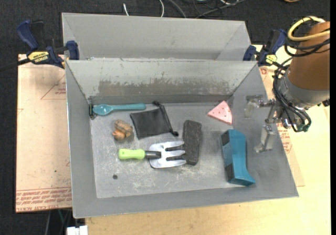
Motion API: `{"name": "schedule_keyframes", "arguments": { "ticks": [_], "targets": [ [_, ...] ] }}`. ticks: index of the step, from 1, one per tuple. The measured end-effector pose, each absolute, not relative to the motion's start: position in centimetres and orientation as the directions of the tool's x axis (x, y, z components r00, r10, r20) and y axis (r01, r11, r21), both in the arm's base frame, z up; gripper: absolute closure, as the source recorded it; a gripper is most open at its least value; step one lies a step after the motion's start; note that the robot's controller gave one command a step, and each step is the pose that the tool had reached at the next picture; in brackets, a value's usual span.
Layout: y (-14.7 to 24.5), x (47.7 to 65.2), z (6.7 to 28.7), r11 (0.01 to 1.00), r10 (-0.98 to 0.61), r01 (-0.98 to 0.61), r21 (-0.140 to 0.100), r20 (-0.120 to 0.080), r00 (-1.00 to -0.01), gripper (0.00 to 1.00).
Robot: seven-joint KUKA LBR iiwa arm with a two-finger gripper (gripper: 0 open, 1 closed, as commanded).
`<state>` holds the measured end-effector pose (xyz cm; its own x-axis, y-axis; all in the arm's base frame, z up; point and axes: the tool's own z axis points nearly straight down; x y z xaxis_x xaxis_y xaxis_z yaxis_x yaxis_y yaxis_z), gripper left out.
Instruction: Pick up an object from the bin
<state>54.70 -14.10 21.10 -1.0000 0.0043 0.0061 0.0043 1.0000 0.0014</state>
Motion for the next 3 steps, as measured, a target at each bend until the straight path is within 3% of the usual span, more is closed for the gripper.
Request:
{"name": "schedule_keyframes", "arguments": {
  "ticks": [1,2,3],
  "targets": [
    [-14.0,54.9,21.5,1.0,0.001,0.001,0.0,-0.002,-1.0,0.0],
    [-7.0,54.8,18.2,0.999,0.033,0.033,0.001,-0.004,-0.999,0.0],
    [-9.4,51.8,11.1,0.998,-0.066,-0.066,-0.004,0.002,-0.998,0.0]
  ]
}}
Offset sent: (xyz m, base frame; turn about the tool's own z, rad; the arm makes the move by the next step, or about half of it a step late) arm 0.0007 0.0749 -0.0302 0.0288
